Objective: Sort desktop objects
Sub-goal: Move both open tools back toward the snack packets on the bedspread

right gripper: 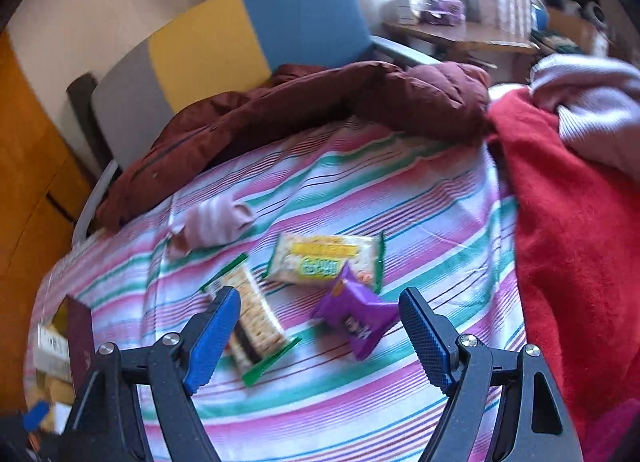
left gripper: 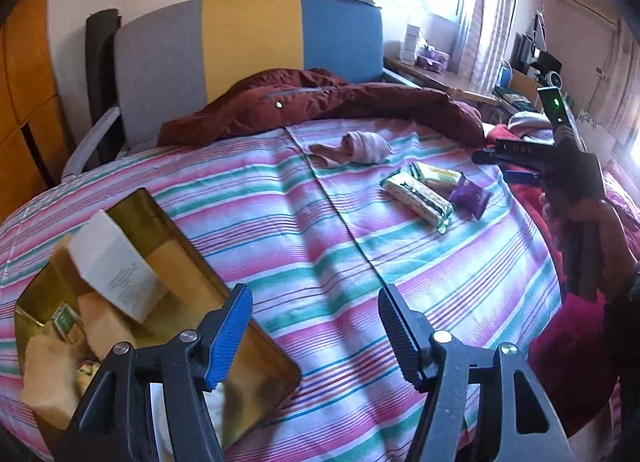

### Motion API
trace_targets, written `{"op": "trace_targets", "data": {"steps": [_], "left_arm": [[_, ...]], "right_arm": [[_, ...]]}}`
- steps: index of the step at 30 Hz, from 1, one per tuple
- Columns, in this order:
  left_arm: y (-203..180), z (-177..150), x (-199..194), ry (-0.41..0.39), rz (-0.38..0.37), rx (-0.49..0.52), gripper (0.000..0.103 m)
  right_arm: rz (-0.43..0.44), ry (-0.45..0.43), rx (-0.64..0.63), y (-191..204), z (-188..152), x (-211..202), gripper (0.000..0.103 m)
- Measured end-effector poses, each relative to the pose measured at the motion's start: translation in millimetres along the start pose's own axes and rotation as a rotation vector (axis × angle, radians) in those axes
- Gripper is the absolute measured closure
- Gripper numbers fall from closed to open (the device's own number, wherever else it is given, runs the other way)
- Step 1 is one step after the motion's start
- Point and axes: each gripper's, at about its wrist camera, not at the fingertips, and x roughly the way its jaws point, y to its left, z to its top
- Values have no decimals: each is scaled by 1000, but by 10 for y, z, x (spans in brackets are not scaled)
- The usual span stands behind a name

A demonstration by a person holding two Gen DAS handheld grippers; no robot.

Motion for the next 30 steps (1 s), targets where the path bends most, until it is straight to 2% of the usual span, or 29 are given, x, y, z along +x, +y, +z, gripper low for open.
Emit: {"op": "trace_targets", "data": {"steps": [8, 11, 14, 18, 21, 25, 30], "left_arm": [[-108, 88, 211, 45, -47, -15, 37], [-149, 162, 279, 53, -66, -25, 36], [-197, 209, 354, 65, -81, -31, 36], [-290, 242, 462, 86, -90, -21, 36], [-339, 277, 524, 98, -96, -10, 36], [-379, 354, 588, 101, -107, -6, 36], [-448, 458, 646, 95, -120, 7, 36]], "right_arm": [[-14, -27, 221, -497, 65, 58, 21], [-37, -31, 271, -651, 60, 31, 21], [-15, -1, 298, -689, 45, 75, 21], [-10, 43, 223, -538, 43, 148, 21], [-41, 57, 107, -346, 42, 199, 21], [-88, 82, -20, -183, 5, 298, 37], [-111, 131, -132, -63, -58, 440, 41]]}}
